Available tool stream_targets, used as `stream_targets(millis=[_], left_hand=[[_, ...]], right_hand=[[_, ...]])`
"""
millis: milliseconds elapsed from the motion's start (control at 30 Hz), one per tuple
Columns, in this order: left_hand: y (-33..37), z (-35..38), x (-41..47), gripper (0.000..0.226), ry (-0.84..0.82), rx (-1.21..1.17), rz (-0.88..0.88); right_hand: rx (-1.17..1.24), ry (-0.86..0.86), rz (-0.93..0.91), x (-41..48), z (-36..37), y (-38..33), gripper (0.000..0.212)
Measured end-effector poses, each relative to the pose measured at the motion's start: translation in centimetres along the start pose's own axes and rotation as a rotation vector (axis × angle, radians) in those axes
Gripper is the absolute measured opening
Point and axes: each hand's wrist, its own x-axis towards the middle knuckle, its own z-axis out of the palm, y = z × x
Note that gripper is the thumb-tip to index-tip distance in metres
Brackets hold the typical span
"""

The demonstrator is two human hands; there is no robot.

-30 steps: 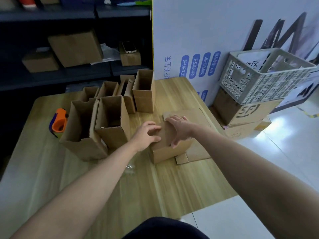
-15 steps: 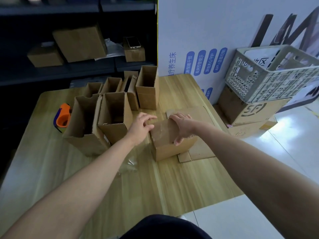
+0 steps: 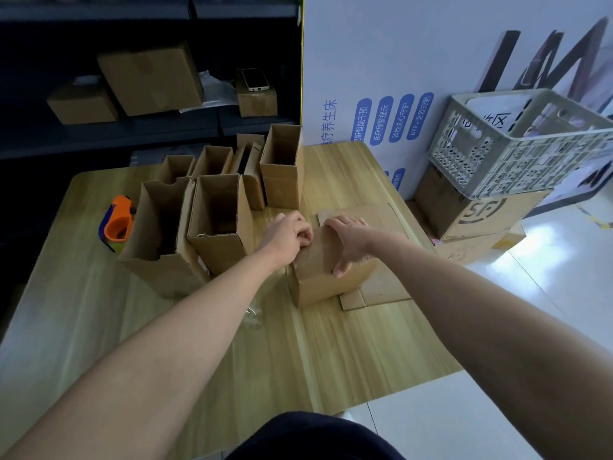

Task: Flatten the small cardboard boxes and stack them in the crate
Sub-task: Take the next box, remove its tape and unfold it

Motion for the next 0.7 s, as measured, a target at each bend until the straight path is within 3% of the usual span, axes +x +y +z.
stream_targets(millis=[200,433,567,700], left_hand=[[-0.7,-0.2,-1.0,0.018,-0.065,-0.042,0.059],[-1.3,-1.2,-3.2,0.023,-0.069,-0.481,-0.101],[-2.3,-1.7,-3.9,0.023,0.01,-0.775,-0.201],[-2.7,-1.3,-4.5,0.023,0.053,-0.796,-0.3]], right_hand=[[-0.022,0.006,0.028,0.2,0.1,-0.3,0.119],[-0.063,-0.019,0.051,0.4,-0.4,-0.9,0.118],[-0.073,-0.021,0.06,0.3,-0.4,-0.9,0.117],[-0.088,-0.013,0.055,0.2,-0.4,-1.1,0.117]])
